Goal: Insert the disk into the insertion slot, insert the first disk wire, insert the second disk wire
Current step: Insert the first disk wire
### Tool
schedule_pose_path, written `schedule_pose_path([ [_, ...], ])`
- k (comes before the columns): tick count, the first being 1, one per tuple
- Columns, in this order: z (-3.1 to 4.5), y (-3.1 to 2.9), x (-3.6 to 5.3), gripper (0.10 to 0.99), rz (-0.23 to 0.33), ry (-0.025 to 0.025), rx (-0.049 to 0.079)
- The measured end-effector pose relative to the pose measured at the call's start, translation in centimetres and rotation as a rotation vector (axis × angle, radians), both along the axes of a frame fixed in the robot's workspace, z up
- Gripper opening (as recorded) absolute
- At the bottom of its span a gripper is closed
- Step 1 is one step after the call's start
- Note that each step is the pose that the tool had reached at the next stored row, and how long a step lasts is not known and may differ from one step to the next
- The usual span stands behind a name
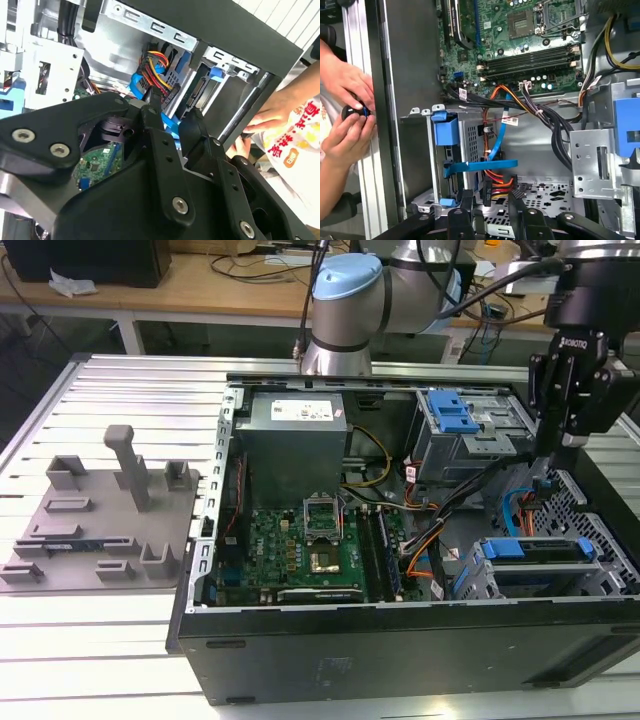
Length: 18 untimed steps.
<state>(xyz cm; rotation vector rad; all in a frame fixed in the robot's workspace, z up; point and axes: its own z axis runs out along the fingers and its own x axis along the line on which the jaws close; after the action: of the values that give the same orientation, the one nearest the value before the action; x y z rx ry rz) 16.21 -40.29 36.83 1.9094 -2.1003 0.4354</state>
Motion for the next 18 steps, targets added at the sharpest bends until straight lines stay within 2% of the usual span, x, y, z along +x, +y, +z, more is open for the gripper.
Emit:
schedule_pose_path([
  [3,-0.19,0.00,-0.01,0.416,-0.035,-0.0064,-0.012],
  [4,-0.24,0.01,-0.01,0.416,-0.039,-0.0088,-0.022],
  [5,-0.31,0.01,0.00,0.416,-0.039,-0.0107,-0.041],
  [8,-0.48,0.01,0.00,0.416,-0.031,-0.0113,-0.061],
  [11,-0.91,0.02,-0.01,0.416,0.000,-0.0124,-0.064],
  [15,-1.41,0.01,-0.28,0.416,0.006,-0.0139,-0.068],
  [18,-1.84,0.05,-0.31,0.416,0.004,-0.0185,-0.074],
])
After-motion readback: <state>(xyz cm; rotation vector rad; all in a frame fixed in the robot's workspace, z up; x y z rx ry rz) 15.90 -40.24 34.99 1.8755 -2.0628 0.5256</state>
